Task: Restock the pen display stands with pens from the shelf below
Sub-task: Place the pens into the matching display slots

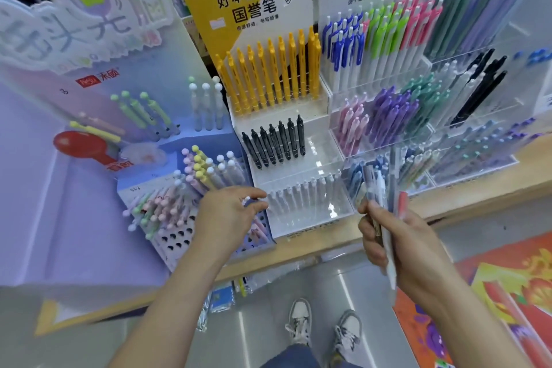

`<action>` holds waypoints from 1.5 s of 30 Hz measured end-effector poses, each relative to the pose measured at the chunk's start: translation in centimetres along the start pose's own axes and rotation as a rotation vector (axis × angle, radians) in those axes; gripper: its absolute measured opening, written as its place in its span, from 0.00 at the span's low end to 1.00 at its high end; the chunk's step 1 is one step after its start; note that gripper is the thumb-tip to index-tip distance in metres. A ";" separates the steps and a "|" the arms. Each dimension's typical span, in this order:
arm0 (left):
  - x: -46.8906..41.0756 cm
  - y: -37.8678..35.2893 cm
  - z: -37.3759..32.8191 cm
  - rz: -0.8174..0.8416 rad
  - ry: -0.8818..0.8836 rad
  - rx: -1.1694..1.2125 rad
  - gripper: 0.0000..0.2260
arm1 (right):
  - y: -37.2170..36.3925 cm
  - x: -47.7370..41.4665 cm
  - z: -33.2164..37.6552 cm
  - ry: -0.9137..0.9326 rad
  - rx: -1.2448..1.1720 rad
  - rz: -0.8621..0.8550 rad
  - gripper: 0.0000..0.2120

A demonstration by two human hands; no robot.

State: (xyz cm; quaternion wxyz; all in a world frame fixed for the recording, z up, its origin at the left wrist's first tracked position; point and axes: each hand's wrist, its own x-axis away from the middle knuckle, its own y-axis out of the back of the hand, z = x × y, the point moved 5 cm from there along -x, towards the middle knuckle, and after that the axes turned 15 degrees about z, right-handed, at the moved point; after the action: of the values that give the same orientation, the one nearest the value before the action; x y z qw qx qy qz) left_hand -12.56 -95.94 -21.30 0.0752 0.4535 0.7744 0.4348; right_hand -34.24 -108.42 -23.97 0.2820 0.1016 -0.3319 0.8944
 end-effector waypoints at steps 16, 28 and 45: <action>-1.0 -1.0 2.0 0.117 -0.229 -0.177 0.07 | -3.4 0.1 -1.9 0.031 -0.007 -0.077 0.11; -3.2 -2.5 1.3 0.189 -0.168 -0.478 0.08 | -5.3 -0.8 -1.8 0.037 0.013 -0.071 0.12; -0.9 2.4 -1.5 0.093 -0.168 0.389 0.07 | -7.2 -1.0 -2.4 -0.008 -0.088 0.036 0.11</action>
State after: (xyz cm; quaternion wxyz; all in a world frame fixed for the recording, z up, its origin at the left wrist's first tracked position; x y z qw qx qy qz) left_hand -11.35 -97.03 -18.84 0.0305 0.5294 0.8129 0.2409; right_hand -29.30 -102.83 -22.31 0.2687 0.0866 -0.3739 0.8834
